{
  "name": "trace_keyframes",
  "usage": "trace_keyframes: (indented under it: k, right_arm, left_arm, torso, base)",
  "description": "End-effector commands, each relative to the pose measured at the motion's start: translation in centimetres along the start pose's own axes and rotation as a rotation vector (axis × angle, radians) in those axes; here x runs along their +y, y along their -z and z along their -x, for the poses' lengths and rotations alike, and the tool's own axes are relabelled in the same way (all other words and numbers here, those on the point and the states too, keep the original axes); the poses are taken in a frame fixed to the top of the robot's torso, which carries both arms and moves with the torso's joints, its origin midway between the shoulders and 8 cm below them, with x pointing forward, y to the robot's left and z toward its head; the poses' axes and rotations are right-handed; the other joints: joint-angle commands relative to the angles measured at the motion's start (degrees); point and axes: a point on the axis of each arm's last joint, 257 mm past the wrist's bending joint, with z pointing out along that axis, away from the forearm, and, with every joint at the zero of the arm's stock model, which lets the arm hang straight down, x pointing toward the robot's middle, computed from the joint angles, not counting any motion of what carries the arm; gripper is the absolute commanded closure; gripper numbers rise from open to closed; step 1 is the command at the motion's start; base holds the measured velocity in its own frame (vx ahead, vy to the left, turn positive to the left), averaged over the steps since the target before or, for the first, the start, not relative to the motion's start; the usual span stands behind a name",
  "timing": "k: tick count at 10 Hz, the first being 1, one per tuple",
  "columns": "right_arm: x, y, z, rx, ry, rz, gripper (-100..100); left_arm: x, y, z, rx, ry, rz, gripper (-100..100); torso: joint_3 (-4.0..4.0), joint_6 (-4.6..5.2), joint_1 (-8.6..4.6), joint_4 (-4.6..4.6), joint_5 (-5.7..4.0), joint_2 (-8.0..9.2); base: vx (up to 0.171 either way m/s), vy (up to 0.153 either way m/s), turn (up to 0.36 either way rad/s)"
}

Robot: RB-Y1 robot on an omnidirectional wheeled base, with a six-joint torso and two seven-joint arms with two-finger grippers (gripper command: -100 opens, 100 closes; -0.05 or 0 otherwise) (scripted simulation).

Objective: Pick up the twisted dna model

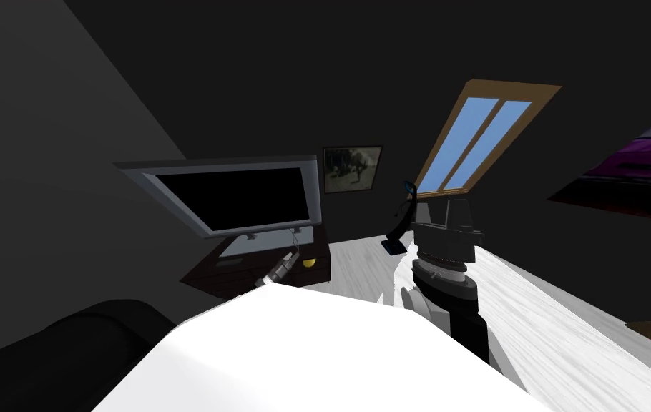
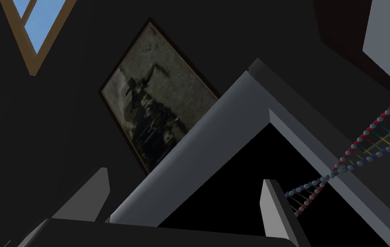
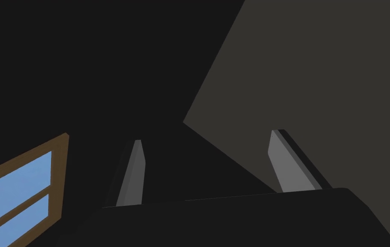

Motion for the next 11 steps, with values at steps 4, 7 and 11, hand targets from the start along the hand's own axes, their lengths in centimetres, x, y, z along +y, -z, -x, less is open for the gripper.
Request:
trace_keyframes:
  k: [4,7,11]
  right_arm:
    - [0.0,0.0,0.0,0.0,0.0,0.0,0]
    - [0.0,0.0,0.0,0.0,0.0,0.0,0]
    - [0.0,0.0,0.0,0.0,0.0,0.0,0]
  left_arm:
    - [5.6,2.4,-2.7,0.19,-0.203,0.076,-100]
    - [9.2,3.7,-3.0,0.296,-0.347,0.11,-100]
    - [13.4,4.9,-2.2,0.411,-0.531,0.147,-100]
  torso:
    - [-0.02,-0.02,0.12,-0.01,0.02,-0.04]
    - [-0.06,0.0,0.1,-0.02,0.02,-0.11]
    - [-0.09,-0.02,0.1,-0.03,0.02,-0.15]
  base:
    - [0.012,0.046,-0.185]
    - [0.023,0.051,-0.207]
    - [0.027,0.054,-0.196]
